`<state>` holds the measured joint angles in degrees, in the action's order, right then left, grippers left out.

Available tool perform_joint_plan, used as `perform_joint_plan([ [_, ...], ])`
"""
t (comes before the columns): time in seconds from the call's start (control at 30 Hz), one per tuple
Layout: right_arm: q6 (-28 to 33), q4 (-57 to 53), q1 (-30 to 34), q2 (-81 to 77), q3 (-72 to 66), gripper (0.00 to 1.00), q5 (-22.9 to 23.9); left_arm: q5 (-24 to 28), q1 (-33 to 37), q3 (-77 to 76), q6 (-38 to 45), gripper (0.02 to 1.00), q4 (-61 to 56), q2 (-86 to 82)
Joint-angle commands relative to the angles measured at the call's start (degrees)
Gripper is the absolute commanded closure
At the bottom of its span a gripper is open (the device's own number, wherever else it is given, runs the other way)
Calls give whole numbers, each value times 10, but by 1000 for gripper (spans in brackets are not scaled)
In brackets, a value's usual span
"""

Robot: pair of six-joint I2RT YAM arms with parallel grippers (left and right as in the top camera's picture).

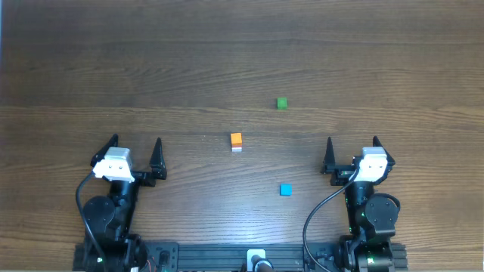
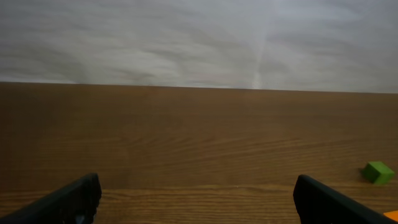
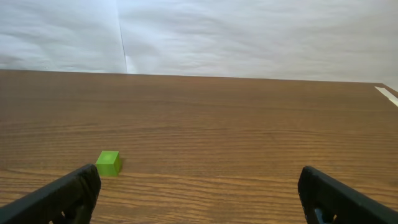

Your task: Stack Cubes

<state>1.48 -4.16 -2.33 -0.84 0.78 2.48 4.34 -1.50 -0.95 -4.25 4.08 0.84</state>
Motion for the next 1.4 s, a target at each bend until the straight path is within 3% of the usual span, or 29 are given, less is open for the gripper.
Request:
perform_joint_plan([
  [0.03,-1,2,3,5,-5,9,3,6,-3,6,8,18,0,-7],
  [0.6,-1,2,3,5,-5,7,3,6,-3,6,8,18,0,-5],
  [0.67,-1,21,4,5,-5,7,21,6,-3,6,8,18,0,-5],
  [0.97,-33,98,4,5,0,7,-23,6,-3,6,8,18,0,-5],
  [1.23,-13,57,2,-41,117,9,-72,6,-3,6,8,18,0,-5],
  [1.4,1,-11,-18,-176,266,9,-87,5,-3,6,8,18,0,-5],
])
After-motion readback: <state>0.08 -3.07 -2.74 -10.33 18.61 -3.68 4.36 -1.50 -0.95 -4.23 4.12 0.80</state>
